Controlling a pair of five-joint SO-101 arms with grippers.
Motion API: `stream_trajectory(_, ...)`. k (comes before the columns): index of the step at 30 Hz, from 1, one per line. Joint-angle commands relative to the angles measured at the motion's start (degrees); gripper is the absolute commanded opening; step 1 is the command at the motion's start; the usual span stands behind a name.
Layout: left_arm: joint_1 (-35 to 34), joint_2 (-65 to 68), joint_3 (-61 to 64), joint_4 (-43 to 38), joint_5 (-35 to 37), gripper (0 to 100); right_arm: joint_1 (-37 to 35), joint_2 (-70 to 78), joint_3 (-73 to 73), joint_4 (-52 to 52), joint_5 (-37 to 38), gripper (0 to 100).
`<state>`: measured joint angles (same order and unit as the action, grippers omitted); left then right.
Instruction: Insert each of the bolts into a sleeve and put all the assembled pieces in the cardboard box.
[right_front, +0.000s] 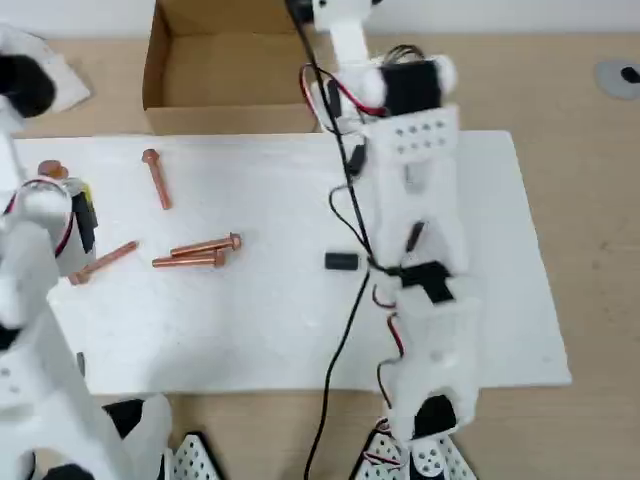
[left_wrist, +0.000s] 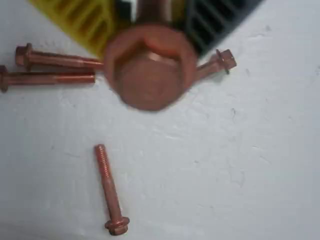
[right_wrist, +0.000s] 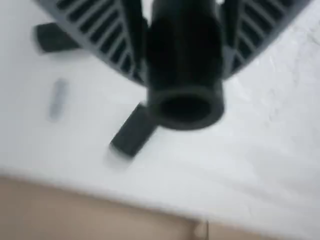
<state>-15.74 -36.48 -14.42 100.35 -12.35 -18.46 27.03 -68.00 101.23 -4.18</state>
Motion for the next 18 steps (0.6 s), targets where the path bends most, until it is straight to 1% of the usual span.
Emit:
stream_trajectory(1,0.62,-2.59,-1.49,0.00,4.04,1,-0.92,-14.46,-2.95,1.23,4.57,1.0)
stream_trajectory(6,1.05,-4.44,1.85,0.00,7.21,1,-0.57,-27.38,-1.01,1.23,10.64,1.0)
stream_trajectory(9,3.34,-6.46,7.38,0.00,8.35,1,0.66,-35.56,4.97,1.23,11.34,1.0)
stream_trajectory(13,10.02,-12.09,15.65,0.00,12.48,1,2.07,-47.96,19.65,1.23,11.25,1.0)
stream_trajectory(14,11.69,-14.02,16.79,-0.70,12.57,1,2.15,-51.30,24.22,1.14,11.16,1.0)
stream_trajectory(18,16.35,-20.70,20.75,-6.42,13.01,1,2.15,-64.92,41.63,0.44,9.93,1.0)
